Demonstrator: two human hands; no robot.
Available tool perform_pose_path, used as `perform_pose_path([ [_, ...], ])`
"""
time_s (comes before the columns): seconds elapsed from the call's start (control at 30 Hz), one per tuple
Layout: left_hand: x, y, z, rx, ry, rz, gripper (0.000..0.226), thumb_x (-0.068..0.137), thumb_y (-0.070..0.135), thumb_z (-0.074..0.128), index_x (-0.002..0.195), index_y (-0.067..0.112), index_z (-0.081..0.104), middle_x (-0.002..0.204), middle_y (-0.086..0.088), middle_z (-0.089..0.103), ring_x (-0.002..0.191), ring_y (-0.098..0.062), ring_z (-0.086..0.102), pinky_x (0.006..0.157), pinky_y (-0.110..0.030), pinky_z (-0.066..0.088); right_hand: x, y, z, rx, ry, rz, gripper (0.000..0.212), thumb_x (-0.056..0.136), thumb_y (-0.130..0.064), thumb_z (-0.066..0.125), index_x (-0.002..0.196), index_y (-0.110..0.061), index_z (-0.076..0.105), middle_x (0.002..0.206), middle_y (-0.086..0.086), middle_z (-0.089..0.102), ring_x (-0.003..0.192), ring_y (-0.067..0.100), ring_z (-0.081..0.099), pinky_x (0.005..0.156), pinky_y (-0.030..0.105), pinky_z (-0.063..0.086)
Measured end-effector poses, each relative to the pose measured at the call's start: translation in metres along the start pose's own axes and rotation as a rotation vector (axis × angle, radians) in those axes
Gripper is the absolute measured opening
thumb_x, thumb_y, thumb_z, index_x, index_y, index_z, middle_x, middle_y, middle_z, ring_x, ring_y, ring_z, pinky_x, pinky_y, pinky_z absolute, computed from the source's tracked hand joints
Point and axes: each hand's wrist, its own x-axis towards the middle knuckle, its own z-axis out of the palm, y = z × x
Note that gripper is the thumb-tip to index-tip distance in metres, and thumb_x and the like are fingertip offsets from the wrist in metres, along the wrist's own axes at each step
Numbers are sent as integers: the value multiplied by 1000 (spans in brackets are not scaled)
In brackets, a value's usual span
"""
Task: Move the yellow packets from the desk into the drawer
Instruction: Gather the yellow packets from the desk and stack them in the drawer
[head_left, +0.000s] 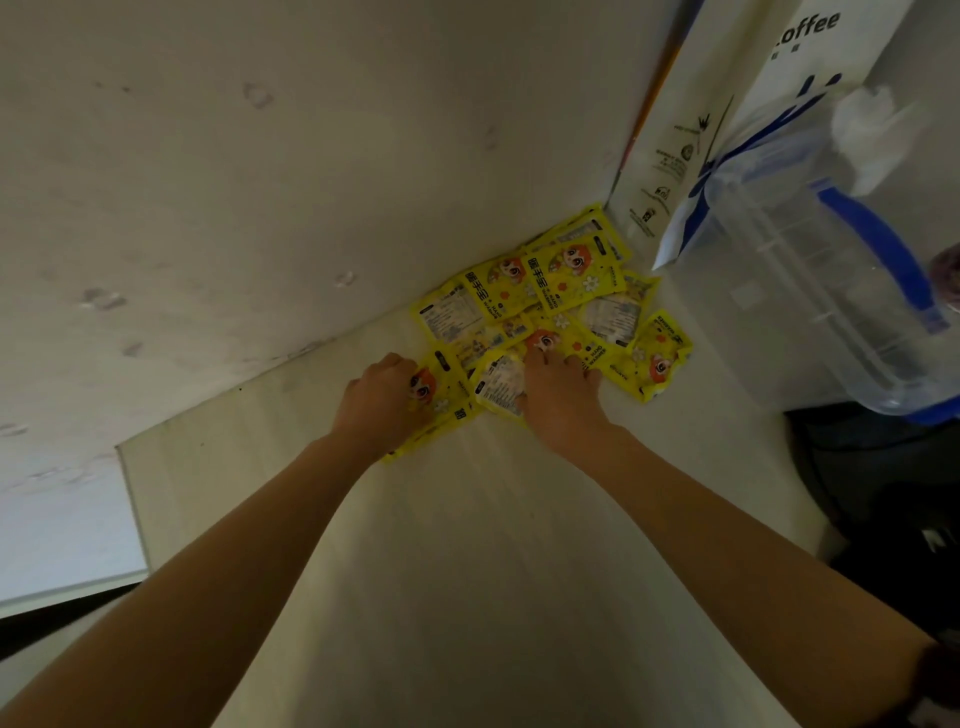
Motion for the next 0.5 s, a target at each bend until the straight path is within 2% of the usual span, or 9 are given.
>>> perform_pose_path([
  [0.07, -3, -1, 1, -22, 13, -21, 47, 80, 33, 70, 116, 9, 55, 118, -9, 51, 104, -29, 54, 85, -41, 45, -2, 1, 1, -2, 20, -23, 48, 91, -17, 56, 133, -5, 37, 133, 16, 44, 122, 36, 40, 98, 51, 34],
  [0.23, -6, -3, 1, -58, 8, -62, 50, 81, 38, 70, 118, 8, 54, 117, -10, 53, 107, -31, 51, 85, -42, 45, -3, 5, -6, 81, 14, -60, 58, 90, -24, 57, 140, -5, 32, 151, 17, 21, 139, 37, 24, 109, 51, 24],
  [0.33, -6, -3, 1, -51, -2, -78, 47, 81, 44, 68, 109, 9, 56, 109, -12, 56, 102, -31, 51, 80, -41, 44, -5, 8, -8, 111, -62, -56, 66, 94, -30, 52, 147, -5, 20, 158, 15, 10, 148, 30, 10, 115, 55, 12],
  [0.4, -8, -2, 1, -60, -2, -83, 46, 81, 47, 66, 104, 8, 56, 104, -12, 57, 99, -31, 51, 77, -40, 44, -9, 9, -11, 111, -96, -21, 69, 95, -30, 51, 148, -4, 16, 157, 14, 19, 146, 27, 17, 114, 60, 8],
  [0.5, -12, -2, 2, -85, 20, -79, 44, 82, 45, 66, 102, 7, 56, 100, -12, 55, 95, -29, 49, 76, -39, 42, -15, 10, -12, 89, -76, 1, 62, 93, -30, 53, 144, -8, 26, 141, 12, 45, 131, 31, 43, 111, 63, 18],
])
